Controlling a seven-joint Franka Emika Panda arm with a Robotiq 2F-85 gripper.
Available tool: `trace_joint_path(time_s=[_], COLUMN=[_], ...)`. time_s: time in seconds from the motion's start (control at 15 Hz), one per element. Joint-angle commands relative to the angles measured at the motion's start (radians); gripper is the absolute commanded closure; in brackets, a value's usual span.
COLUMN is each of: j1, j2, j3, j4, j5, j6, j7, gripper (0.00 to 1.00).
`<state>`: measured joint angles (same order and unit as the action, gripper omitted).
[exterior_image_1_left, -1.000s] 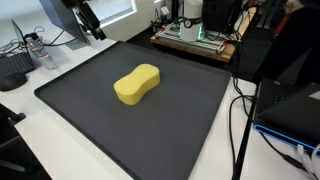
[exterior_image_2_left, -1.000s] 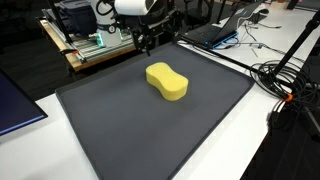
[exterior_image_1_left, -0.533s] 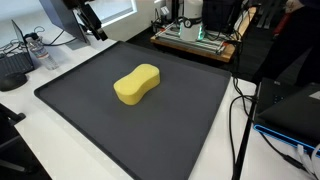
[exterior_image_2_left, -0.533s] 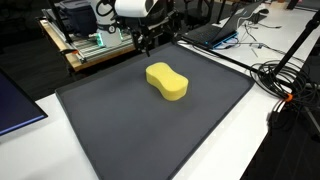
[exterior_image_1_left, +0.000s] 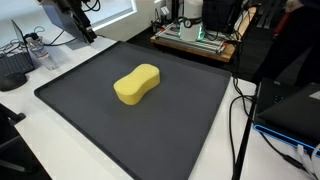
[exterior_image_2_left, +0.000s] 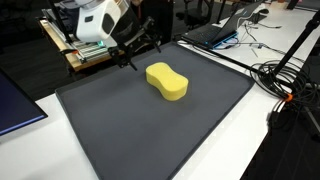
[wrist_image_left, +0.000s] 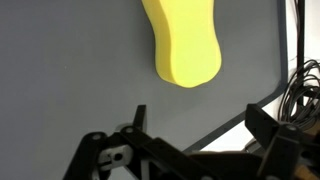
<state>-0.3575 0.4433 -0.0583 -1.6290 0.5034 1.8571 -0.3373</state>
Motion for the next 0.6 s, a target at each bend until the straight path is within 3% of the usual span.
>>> trace_joint_path(time_s=[0.0,0.53], j1=[-0.068,-0.093], j2=[0.034,-0.062], j3=[-0.003,-0.013], j4=[0.002,-0.203], j5=[0.085,0.124], j6=[-0.019,0.024], j7=[-0.122,-0.293], gripper=[0.00,0.00])
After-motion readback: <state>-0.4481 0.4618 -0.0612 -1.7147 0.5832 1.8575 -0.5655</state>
